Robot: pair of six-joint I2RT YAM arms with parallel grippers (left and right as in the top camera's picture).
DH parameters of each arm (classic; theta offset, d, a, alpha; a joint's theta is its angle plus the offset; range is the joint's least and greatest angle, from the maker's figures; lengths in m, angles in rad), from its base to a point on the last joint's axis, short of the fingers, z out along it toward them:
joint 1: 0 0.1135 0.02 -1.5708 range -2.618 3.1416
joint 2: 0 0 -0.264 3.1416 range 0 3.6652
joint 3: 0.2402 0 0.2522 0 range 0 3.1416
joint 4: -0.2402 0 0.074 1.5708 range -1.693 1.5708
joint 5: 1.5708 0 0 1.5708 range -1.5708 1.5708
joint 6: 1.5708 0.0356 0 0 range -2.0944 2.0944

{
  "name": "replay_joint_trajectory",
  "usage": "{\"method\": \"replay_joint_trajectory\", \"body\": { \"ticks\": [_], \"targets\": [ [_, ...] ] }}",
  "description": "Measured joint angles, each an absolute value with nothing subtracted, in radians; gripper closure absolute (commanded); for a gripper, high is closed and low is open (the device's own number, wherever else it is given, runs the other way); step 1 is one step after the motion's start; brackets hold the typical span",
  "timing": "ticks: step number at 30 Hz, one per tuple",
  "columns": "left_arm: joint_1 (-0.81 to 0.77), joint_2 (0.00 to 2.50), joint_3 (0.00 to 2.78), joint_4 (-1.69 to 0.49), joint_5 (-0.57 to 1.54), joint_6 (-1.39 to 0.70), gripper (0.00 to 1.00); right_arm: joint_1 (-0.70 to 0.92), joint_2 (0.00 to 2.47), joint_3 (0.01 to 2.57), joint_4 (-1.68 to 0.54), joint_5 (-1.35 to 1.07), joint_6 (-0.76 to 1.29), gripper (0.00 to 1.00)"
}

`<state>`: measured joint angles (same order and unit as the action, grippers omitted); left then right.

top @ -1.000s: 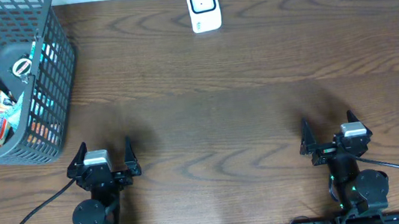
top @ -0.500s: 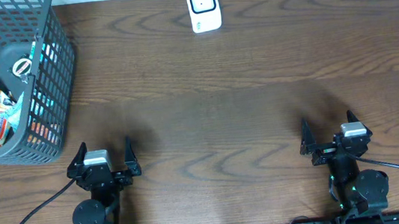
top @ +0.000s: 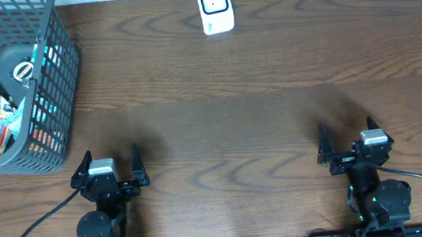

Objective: Scan the item barcode

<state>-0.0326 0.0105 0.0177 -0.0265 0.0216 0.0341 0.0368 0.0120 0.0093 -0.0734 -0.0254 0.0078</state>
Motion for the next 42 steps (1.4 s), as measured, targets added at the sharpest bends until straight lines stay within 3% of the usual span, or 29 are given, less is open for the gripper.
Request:
{"method": "replay_joint_trajectory", "body": {
  "ticks": [29, 37, 42],
  "targets": [
    [-0.033, 0.010, 0.015, 0.006, 0.030, 0.049, 0.02, 0.037, 0.012, 0.009, -0.073, -0.025, 0.008, 0.01],
    [-0.033, 0.011, 0.006, 0.183, 0.505, -0.220, 0.02, 0.037, 0.012, 0.009, -0.073, -0.025, 0.008, 0.01],
    [-0.033, 0.012, 0.007, 0.558, 0.667, -0.312, 0.03, 0.037, 0.012, 0.009, -0.072, -0.026, 0.008, 0.01]
  ]
}}
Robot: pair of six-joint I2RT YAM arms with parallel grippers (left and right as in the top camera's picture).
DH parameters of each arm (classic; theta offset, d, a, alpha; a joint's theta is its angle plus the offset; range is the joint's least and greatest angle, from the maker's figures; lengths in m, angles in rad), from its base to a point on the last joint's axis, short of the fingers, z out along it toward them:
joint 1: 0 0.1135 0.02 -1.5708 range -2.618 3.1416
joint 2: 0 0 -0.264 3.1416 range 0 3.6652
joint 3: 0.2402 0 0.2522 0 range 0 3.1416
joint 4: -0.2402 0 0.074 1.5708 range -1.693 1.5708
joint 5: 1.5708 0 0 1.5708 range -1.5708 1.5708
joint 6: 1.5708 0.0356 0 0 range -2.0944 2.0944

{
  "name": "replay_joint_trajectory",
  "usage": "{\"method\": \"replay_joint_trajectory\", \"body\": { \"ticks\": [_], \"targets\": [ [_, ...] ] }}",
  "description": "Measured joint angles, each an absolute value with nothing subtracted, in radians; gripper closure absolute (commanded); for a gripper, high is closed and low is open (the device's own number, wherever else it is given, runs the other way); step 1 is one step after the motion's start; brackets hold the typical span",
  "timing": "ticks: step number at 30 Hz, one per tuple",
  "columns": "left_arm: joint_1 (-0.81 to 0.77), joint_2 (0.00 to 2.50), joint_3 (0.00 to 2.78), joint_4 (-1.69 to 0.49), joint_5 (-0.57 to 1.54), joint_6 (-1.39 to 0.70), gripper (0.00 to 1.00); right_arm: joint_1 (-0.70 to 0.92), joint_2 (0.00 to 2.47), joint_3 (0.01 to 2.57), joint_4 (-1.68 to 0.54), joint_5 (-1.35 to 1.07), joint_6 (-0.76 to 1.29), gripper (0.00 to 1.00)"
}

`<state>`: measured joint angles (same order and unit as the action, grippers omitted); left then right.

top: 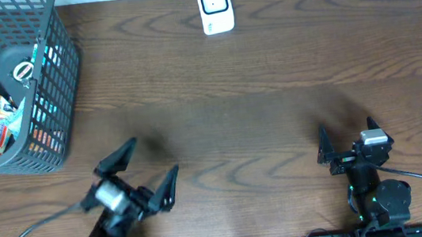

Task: Scan the item barcode
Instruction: 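Reach the left gripper into the basket and grasp the green packet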

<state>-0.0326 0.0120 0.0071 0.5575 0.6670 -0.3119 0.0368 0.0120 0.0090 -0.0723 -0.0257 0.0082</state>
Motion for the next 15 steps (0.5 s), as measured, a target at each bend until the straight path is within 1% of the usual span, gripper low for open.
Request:
{"method": "replay_joint_trajectory", "body": {
  "ticks": [2, 3, 6, 9, 12, 13, 15],
  "targets": [
    [-0.033, 0.010, 0.018, 0.674, 0.649, -0.334, 0.02, 0.037, 0.012, 0.009, -0.072, -0.025, 0.008, 0.01],
    [-0.033, 0.010, 0.030, 0.697, 0.620, -0.342, 0.03, 0.037, 0.012, 0.009, -0.073, -0.025, 0.008, 0.01],
    [-0.033, 0.019, 0.095, 0.702, 0.491, -0.340, 0.02, 0.037, 0.012, 0.009, -0.073, -0.025, 0.009, 0.01],
    [-0.033, 0.087, 0.233, 0.689, 0.410, -0.268, 0.02, 0.037, 0.012, 0.009, -0.073, -0.026, 0.009, 0.01],
    [-0.033, 0.234, 0.466, 0.564, 0.379, -0.157, 0.02, 0.037, 0.012, 0.009, -0.072, -0.026, 0.011, 0.01],
    [-0.033, 0.286, 0.554, 0.474, 0.369, -0.123, 0.02, 0.037, 0.012, 0.009, -0.073, -0.026, 0.011, 0.01],
    [-0.033, 0.418, 0.773, 0.212, 0.336, -0.049, 0.02, 0.037, 0.012, 0.009, -0.072, -0.026, 0.011, 0.01]
  ]
}}
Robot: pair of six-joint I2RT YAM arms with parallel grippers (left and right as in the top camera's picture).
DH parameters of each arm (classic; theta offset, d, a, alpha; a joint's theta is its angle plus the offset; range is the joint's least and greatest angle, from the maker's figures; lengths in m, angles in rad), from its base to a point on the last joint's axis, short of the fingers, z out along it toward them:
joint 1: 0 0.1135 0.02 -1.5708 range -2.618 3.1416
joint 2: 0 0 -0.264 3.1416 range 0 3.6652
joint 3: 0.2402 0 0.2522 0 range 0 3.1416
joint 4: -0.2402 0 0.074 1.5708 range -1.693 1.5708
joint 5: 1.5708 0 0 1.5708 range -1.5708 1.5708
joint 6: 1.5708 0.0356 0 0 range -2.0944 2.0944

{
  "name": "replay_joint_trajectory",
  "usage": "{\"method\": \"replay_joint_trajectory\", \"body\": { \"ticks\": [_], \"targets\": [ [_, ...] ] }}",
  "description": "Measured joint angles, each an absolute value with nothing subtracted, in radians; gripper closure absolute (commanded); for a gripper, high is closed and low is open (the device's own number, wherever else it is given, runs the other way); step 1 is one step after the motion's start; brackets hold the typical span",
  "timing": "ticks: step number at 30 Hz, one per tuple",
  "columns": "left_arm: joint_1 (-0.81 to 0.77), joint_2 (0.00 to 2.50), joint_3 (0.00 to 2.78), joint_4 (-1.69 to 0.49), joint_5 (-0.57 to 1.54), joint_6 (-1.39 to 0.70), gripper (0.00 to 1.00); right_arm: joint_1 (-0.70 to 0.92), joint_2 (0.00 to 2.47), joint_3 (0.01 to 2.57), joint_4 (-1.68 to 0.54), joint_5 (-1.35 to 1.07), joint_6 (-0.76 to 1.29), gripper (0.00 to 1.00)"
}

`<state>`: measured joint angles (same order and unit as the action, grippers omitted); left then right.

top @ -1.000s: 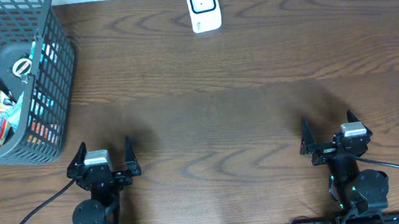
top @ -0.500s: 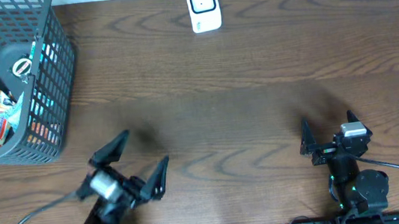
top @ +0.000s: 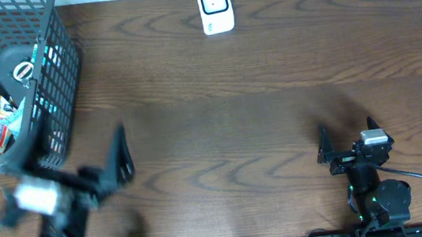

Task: Scan the item barcode
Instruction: 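Reach the left gripper into the basket and grasp the green packet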

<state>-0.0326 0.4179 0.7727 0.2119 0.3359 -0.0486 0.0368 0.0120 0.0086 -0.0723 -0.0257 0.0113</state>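
A white barcode scanner stands at the far edge of the table, in the middle. The items lie in a dark grey mesh basket at the far left: a yellow and red snack packet, something teal and a round white-lidded thing. My left gripper is blurred, raised beside the basket's near right corner, open with nothing between its fingers. One dark finger shows clearly. My right gripper stands open and empty near the front right.
The brown wooden table stretches between basket, scanner and arms. Black cables trail from both arm bases along the front edge.
My left gripper has moved left and toward the basket, from near the front middle-left to the basket's near right corner, still open. The right arm has not moved.
Both grippers first stood open and empty at the front edge, side by side. Then the left one was lifted and turned, with its fingers spread wide. Now it hangs, blurred, by the basket's near corner, while the right gripper stays in place.
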Motion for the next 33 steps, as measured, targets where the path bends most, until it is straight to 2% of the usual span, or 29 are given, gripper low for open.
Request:
{"method": "replay_joint_trajectory", "body": {
  "ticks": [6, 8, 11, 13, 15, 20, 27, 33],
  "targets": [
    [-0.033, 0.946, 1.598, -0.714, 0.242, 0.160, 0.02, 0.037, 0.012, 0.008, -0.072, -0.025, 0.011, 0.01],
    [-0.033, 1.129, 1.877, -0.947, 0.220, 0.215, 0.03, 0.037, 0.012, 0.008, -0.072, -0.025, 0.012, 0.01],
    [-0.033, 1.378, 2.235, -1.177, 0.198, 0.270, 0.02, 0.037, 0.012, 0.008, -0.071, -0.025, 0.011, 0.01],
    [-0.033, 1.481, 2.366, -1.278, 0.187, 0.292, 0.02, 0.037, 0.012, 0.008, -0.071, -0.025, 0.011, 0.01],
    [-0.032, 1.560, 2.433, -1.314, 0.144, 0.310, 0.03, 0.037, 0.012, 0.008, -0.071, -0.025, 0.011, 0.01],
    [0.027, 1.649, 2.452, -1.203, -0.016, 0.259, 0.03, 0.037, 0.012, 0.008, -0.071, -0.025, 0.011, 0.01],
    [0.335, 1.731, 2.457, -1.074, -0.112, 0.144, 0.02, 0.037, 0.012, 0.008, -0.071, -0.025, 0.011, 0.01],
    [0.502, 1.799, 2.457, -1.120, -0.074, 0.093, 0.02, 0.037, 0.012, 0.008, -0.071, -0.025, 0.011, 0.01]
  ]
}}
